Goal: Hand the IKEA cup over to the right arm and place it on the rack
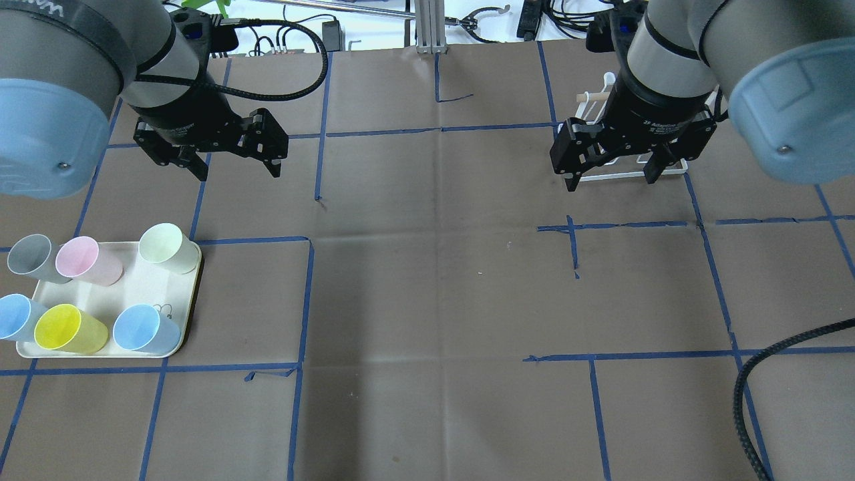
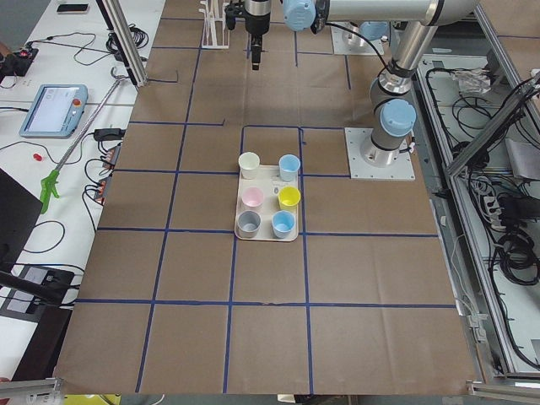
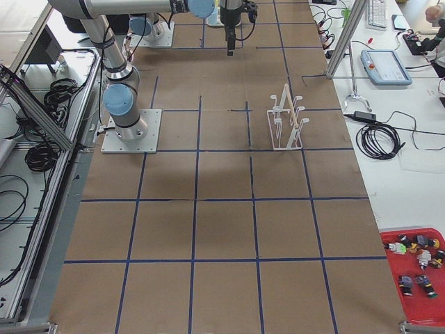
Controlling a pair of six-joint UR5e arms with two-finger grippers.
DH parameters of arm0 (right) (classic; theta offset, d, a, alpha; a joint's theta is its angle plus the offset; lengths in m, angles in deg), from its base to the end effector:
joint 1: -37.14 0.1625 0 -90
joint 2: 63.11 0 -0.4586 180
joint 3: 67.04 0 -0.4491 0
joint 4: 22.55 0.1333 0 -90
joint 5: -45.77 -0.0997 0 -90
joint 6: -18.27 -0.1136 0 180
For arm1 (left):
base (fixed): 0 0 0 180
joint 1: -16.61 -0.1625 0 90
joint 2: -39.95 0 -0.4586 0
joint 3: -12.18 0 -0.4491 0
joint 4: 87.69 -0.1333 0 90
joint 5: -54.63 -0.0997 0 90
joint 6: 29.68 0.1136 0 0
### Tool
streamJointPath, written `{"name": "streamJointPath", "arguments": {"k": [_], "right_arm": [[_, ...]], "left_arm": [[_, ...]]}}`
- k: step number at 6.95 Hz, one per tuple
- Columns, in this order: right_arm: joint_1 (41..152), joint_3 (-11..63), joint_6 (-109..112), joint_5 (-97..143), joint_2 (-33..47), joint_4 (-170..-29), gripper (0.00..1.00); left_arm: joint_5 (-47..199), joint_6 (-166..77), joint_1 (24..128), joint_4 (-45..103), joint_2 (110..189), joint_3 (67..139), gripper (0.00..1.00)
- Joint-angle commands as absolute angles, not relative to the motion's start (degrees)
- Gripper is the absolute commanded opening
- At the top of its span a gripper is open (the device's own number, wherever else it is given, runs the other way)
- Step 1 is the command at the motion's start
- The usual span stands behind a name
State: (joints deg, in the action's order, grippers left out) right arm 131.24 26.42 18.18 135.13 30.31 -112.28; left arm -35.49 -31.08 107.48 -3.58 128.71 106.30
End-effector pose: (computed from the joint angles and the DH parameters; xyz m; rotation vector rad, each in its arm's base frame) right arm 0.1715 -0.5099 0.5058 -0.1095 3.1287 0.0091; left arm -0.1413 -0.5421 0.4902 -0.0146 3.1394 -0.0825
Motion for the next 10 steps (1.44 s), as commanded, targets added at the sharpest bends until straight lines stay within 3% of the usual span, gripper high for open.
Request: {"name": "streamJointPath", "arguments": {"k": [1, 6, 10], "right_arm": [[131.2, 26.4, 18.2, 135.2, 30.2, -112.3, 1.00], [131.2, 26.4, 18.2, 135.1, 30.1, -112.3, 1.00], [131.2, 26.7, 18.3, 135.1, 30.4, -112.3, 1.00]], "left_arm": [[-35.5, -31.0, 107.5, -3.6, 128.5, 106.7, 1.00], [-35.1, -30.9, 106.7, -4.1, 128.5, 107.4, 1.00], [-35.8, -16.0, 89.0, -3.2, 127.8, 110.5, 1.00]]}}
